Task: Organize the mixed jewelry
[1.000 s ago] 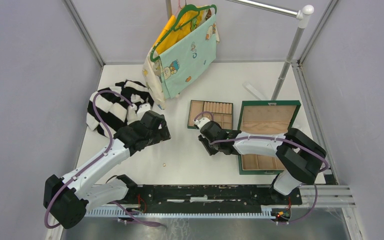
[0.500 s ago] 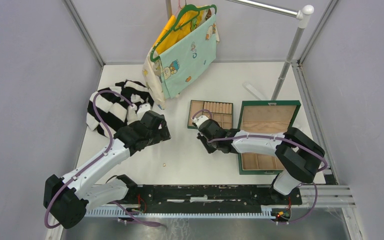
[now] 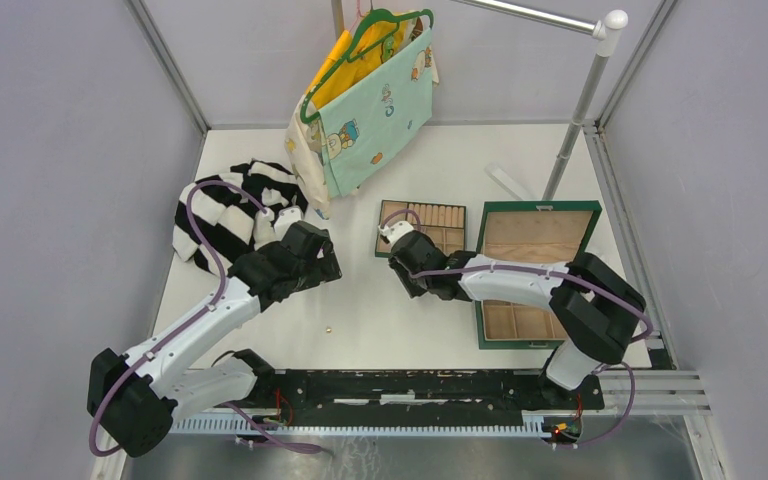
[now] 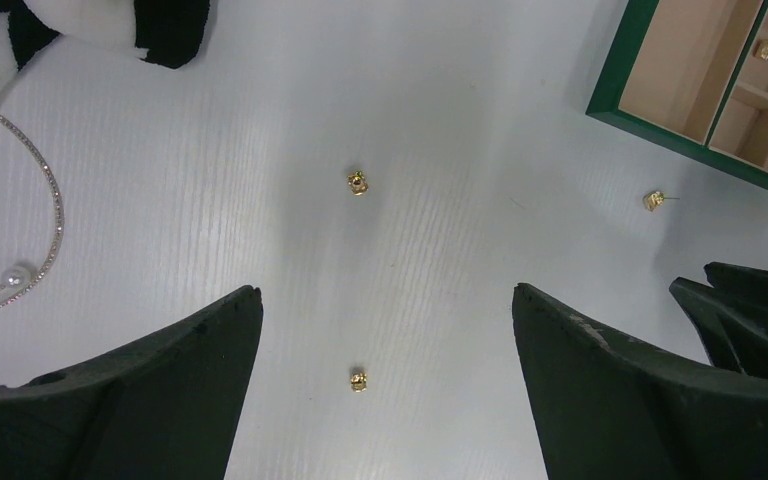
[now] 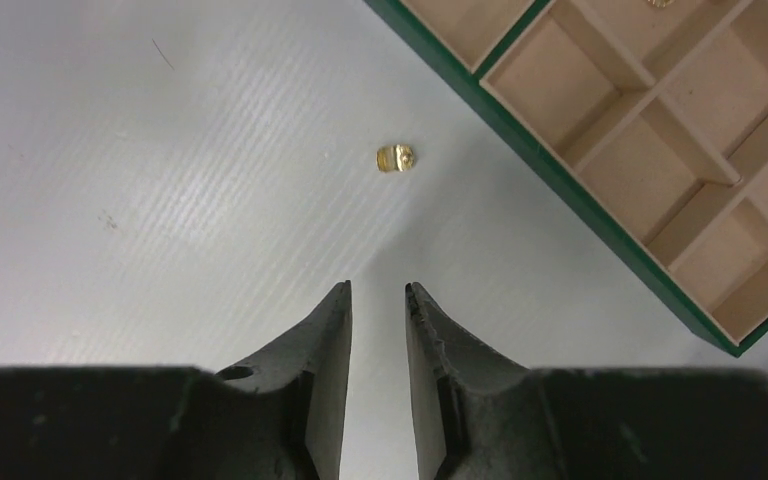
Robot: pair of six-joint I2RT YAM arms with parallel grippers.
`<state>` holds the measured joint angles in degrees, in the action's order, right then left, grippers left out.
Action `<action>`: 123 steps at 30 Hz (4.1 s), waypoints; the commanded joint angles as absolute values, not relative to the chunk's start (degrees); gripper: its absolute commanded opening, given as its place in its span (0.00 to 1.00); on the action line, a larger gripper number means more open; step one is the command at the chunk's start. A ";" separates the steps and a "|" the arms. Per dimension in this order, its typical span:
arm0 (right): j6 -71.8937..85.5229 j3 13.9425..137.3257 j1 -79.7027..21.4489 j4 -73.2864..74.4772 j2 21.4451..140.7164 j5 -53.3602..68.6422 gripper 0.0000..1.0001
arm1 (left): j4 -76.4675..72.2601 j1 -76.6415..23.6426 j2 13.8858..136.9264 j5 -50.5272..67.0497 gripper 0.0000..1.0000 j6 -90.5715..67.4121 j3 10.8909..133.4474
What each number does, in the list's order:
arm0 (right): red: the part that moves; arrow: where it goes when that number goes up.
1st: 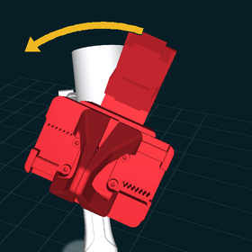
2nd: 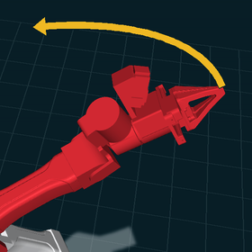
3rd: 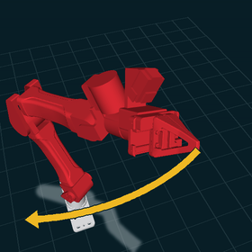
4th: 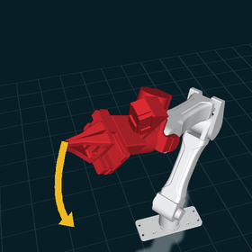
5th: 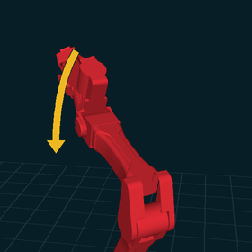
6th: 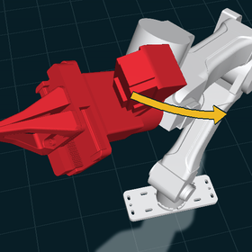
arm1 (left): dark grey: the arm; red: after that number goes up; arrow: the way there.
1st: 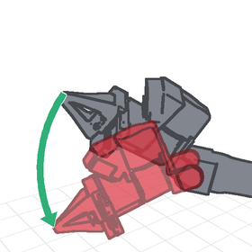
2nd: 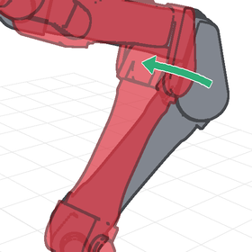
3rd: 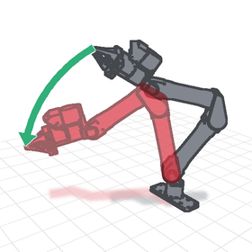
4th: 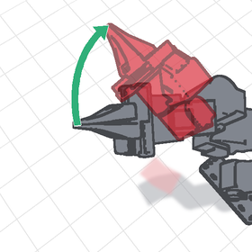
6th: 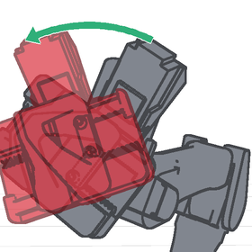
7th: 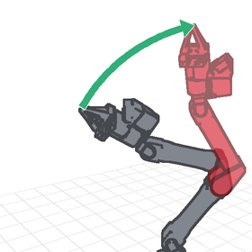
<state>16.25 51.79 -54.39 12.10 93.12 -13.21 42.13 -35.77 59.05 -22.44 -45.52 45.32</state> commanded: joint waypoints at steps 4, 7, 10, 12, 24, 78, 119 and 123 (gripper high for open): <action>21.25 57.17 -54.67 9.62 96.76 -17.81 0.34 | 41.66 -35.97 58.92 -24.13 1.00 -45.48 46.35; 22.94 58.34 -54.36 8.62 98.39 -18.64 0.34 | 41.81 -35.95 58.90 -24.17 1.00 -45.44 46.38; 24.89 58.44 -54.15 7.25 99.05 -20.41 0.34 | 41.91 -35.97 58.97 -24.25 1.00 -45.35 46.49; 26.23 57.41 -53.89 5.02 98.63 -21.02 0.34 | 41.86 -35.96 59.12 -24.26 1.00 -45.29 46.60; 28.59 57.99 -52.82 1.63 100.62 -20.61 0.35 | 41.84 -35.98 59.83 -24.26 1.00 -45.09 46.78; 30.19 54.75 -50.16 -0.40 98.43 -14.49 0.00 | 42.01 -35.97 60.58 -24.98 1.00 -44.57 46.56; 12.80 71.65 -35.93 12.13 97.31 1.44 0.00 | 42.63 -35.95 53.54 -28.62 1.00 -45.94 44.65; 11.38 73.52 -35.91 13.56 101.36 -7.09 0.00 | 42.70 -35.97 53.56 -28.58 1.00 -45.97 44.73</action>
<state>15.20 70.61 -35.94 9.17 97.65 8.03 43.59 -35.77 54.33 -26.92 -45.50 44.60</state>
